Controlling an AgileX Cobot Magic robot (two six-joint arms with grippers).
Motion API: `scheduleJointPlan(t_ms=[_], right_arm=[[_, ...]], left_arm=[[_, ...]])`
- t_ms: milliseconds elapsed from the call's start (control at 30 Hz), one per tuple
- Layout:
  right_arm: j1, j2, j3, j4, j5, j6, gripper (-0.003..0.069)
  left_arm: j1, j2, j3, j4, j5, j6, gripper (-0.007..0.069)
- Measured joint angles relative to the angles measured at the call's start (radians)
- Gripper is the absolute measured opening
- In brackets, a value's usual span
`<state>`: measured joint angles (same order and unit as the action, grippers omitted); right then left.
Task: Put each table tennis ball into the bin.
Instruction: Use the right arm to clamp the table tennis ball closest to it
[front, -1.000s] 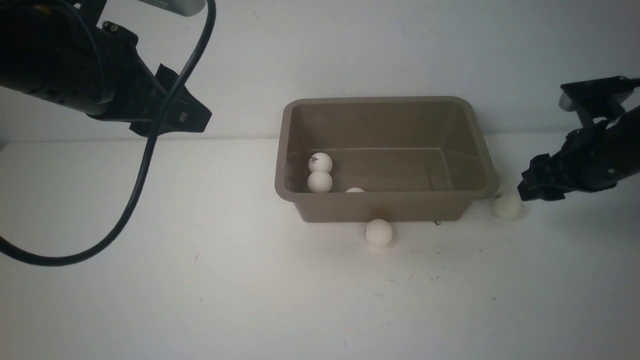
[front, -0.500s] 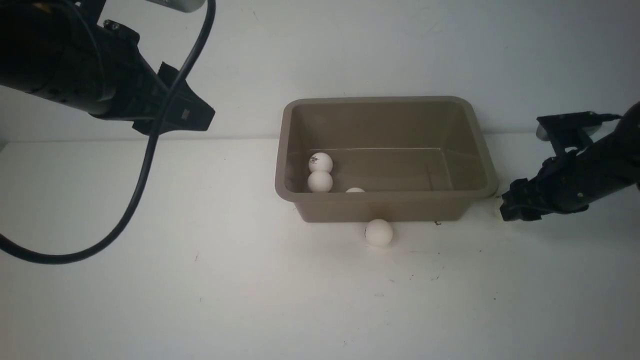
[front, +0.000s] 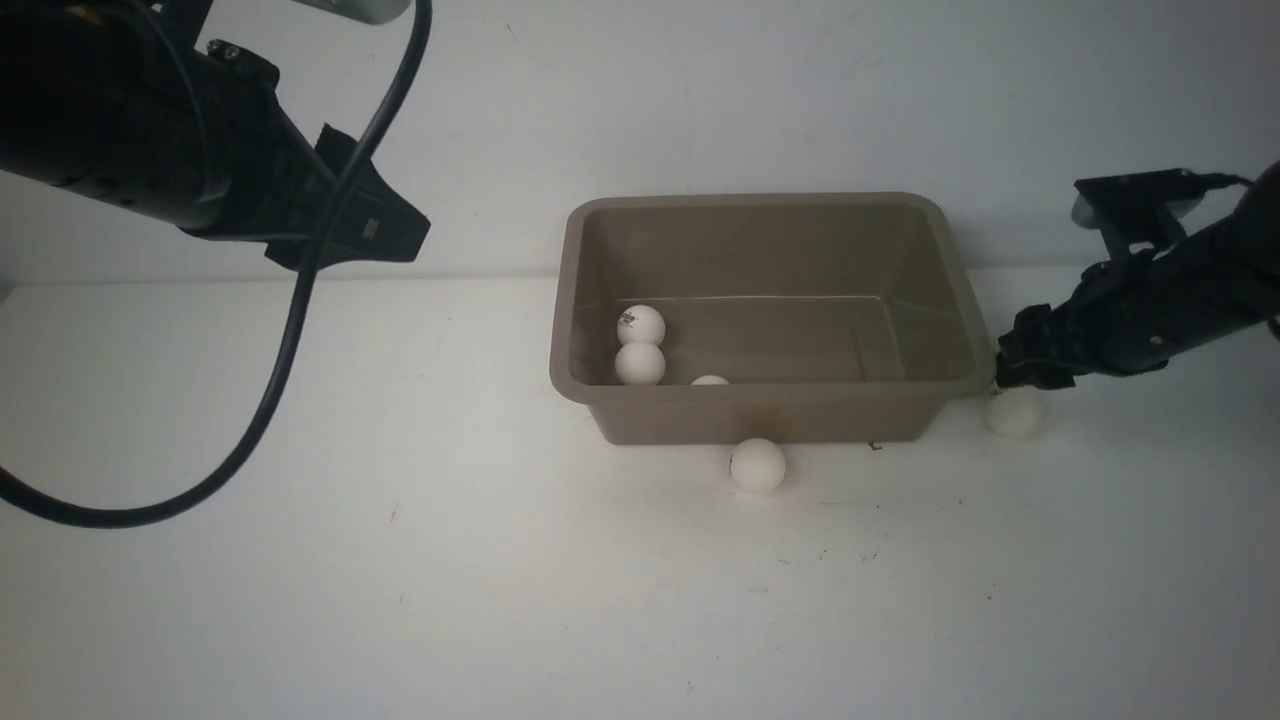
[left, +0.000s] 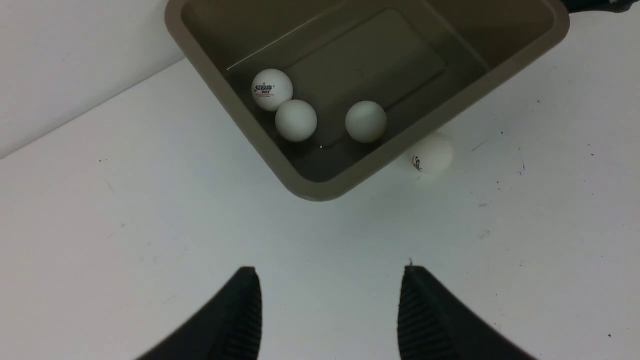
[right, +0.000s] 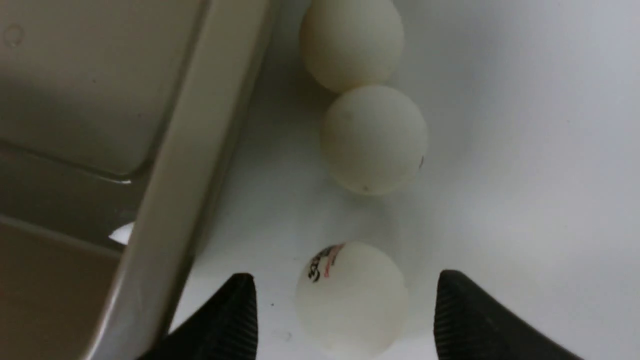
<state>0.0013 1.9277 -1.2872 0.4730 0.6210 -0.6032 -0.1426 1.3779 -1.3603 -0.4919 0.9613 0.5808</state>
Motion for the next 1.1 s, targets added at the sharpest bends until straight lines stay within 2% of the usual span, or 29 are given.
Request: scheduleJointPlan(t_ms=[800, 1100], right_arm=[[0.0, 0.081, -0.003, 0.033, -0.028, -0.019, 0.0432], [0.0, 0.083, -0.003, 0.084, -0.039, -0.044, 0.0432]], left_arm=[[0.0, 0.0, 0.0, -0.001, 0.0, 0.0, 0.0342], [0.0, 0.0, 0.0, -0.001, 0.0, 0.0, 0.0342]])
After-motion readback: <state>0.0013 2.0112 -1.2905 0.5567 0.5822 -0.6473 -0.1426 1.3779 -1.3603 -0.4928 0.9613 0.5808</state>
